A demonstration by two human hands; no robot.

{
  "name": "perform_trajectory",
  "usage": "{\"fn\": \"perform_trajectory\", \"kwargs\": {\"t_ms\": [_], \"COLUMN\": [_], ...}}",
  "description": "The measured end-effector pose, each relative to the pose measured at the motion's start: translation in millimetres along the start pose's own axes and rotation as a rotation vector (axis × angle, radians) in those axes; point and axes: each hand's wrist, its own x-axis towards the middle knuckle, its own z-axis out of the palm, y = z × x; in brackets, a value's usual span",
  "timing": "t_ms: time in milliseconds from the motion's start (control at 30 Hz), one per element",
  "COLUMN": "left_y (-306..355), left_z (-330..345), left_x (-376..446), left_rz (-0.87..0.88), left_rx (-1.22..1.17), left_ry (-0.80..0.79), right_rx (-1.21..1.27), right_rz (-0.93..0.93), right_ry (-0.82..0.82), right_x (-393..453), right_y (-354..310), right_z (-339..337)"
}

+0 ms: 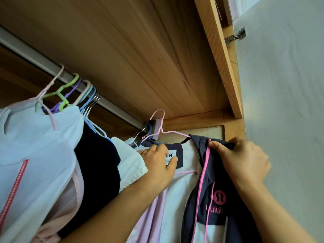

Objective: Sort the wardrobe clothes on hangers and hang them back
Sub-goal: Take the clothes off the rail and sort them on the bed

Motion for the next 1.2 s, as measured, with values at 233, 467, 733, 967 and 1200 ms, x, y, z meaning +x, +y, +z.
{"fn": "perform_trajectory", "kwargs": {"t_ms": [233,467,733,967,1200], "left_y": [5.7,12.7,31.6,55.5,71.7], "left_z": [12.9,16.8,1.7,4.4,6.2], "left_x": [7.4,5.6,-7.7,-28.5,-71.0], "left_rz": [-0.004,0.088,0.394,0.477,0.527], "left_rx": [-0.251,-0.292,-0.292,-0.614,-0.572], "left_ry": [-0.028,-0.135,-0.049,0.114,0.101], "right_rx": [0.006,0.003,-0.002,-0.163,-0.141], "right_rz": [0.091,0.165,0.216,0.144,-0.055], "right_ry": [0.030,0.090,0.177,0.222,0.032], "right_x": [-37.5,-69.7,-117.0,-158.0,-183.5], "right_y": [23.7,35.9,52.9,47.3,48.8], "right_z": [-29.9,-68.6,-126.2,-176.4,-191.3]}}
